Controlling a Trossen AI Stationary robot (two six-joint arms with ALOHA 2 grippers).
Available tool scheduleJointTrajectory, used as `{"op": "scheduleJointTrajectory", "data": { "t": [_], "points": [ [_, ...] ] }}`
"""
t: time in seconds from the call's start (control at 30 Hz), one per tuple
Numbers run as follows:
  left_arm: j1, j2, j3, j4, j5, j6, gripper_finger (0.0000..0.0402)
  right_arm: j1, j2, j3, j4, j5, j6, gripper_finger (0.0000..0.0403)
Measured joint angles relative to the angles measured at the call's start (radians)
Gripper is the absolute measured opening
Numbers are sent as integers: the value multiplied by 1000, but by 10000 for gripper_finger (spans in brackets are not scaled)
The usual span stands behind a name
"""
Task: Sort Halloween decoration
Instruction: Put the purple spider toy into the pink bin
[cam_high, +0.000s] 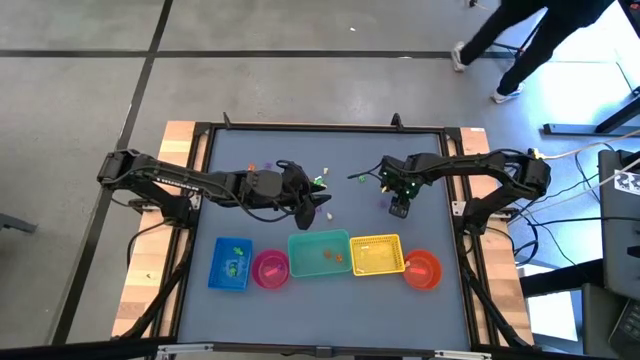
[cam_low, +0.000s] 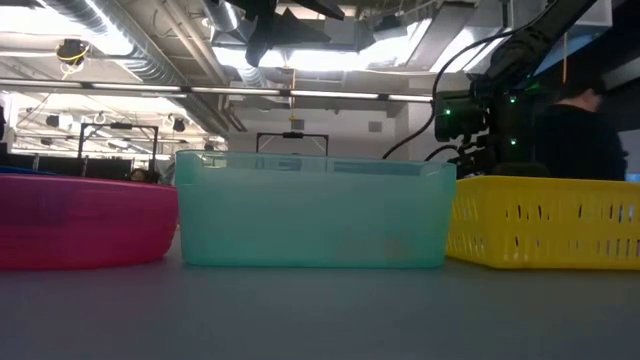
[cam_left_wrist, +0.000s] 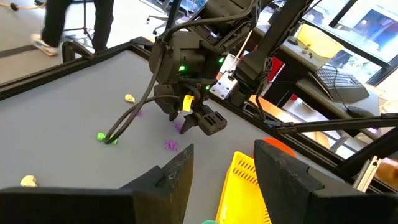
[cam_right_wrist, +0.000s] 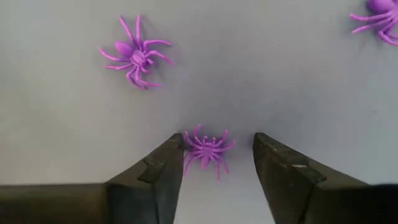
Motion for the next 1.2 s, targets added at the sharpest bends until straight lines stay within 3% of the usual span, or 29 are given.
{"op": "scheduleJointTrajectory", "data": {
  "t": [0.37,1.2],
  "points": [
    [0,0,0,0,0,0,153,0,2,-2,1,-8,0,96],
    [0,0,0,0,0,0,153,0,2,-1,-5,-12,0,26]
  ]
}}
